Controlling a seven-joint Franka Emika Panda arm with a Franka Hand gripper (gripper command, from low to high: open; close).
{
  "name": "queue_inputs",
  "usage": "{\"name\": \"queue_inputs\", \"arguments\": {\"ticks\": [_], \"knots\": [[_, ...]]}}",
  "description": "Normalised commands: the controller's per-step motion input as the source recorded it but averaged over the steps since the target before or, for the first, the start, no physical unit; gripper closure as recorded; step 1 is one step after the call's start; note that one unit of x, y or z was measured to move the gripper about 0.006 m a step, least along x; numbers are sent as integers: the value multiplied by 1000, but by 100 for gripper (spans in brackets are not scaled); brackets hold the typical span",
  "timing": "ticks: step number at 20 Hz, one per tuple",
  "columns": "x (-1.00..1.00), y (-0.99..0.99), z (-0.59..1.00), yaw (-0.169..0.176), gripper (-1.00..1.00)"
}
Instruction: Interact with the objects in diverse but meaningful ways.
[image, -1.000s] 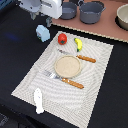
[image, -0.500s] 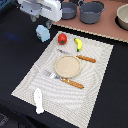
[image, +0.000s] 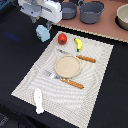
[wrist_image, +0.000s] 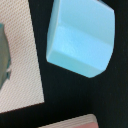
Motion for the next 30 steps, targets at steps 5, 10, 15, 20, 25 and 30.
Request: {"name": "queue_inputs", "arguments": {"ticks": [5,10,15,20,25,30], "knots": [[-245,141,23,263,-100],[-190,98,17,256,-100],[-194,49,0,260,-100],[-183,18,-26,257,-100],[-181,10,-29,252,-100],[-189,1,-39,226,-100]]}}
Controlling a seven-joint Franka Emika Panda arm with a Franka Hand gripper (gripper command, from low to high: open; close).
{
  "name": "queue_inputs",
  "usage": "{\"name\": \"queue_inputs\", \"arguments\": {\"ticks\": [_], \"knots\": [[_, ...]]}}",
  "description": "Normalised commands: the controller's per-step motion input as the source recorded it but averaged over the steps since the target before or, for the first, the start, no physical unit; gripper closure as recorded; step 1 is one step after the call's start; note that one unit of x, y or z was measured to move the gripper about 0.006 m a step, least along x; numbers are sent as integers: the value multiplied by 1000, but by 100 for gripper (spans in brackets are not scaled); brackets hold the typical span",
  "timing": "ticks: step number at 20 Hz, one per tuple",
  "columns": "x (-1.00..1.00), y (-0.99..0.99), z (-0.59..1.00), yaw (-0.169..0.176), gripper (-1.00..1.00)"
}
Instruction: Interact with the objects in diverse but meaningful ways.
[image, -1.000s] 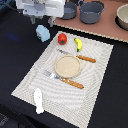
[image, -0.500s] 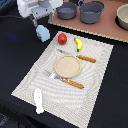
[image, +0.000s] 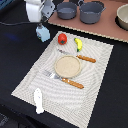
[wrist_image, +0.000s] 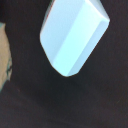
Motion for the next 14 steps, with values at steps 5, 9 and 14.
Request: {"name": "queue_inputs", "arguments": {"ticks": [5,9,14], "knots": [[-118,0,-67,104,-100],[-155,0,-201,86,-100],[-199,0,-239,94,-100]]}}
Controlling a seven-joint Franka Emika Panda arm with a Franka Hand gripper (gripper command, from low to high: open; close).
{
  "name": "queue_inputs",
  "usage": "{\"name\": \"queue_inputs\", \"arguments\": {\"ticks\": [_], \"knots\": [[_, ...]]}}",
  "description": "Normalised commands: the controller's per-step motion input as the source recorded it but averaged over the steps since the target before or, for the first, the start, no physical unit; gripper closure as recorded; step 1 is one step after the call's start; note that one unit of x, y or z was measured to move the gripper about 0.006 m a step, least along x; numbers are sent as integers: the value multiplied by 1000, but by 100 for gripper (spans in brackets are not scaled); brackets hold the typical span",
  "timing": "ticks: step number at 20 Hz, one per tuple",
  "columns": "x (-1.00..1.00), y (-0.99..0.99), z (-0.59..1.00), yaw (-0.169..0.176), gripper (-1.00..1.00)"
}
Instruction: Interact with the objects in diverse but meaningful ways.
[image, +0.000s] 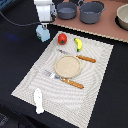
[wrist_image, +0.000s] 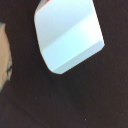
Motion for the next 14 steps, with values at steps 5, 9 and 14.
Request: {"name": "queue_inputs", "arguments": {"ticks": [5,9,14], "knots": [[-102,0,-172,82,-100],[0,0,-90,52,-100],[-19,-2,-203,42,-100]]}}
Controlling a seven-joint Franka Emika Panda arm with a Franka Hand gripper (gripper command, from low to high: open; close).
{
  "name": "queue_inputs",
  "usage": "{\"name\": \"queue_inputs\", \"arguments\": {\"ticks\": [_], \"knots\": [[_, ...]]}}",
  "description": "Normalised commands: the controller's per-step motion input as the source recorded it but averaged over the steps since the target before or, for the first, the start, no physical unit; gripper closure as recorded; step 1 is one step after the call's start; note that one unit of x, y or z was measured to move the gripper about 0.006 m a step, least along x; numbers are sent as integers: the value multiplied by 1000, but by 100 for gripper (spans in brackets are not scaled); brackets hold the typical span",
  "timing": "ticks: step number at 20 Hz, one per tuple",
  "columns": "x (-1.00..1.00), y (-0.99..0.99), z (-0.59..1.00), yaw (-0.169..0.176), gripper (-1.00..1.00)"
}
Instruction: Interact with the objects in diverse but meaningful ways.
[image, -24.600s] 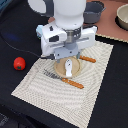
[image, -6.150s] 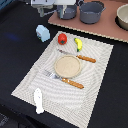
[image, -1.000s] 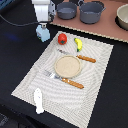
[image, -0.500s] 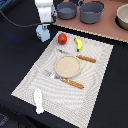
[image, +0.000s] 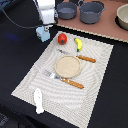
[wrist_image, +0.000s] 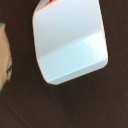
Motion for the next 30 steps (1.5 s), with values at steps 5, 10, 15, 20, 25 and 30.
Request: {"name": "queue_inputs", "arguments": {"ticks": [5,10,15,20,25,30], "knots": [[-90,-27,-272,47,-100],[-202,-62,-216,55,-100],[-191,-60,-170,56,-100],[-188,-57,-159,54,100],[-145,-17,-141,48,100],[-87,0,-115,45,100]]}}
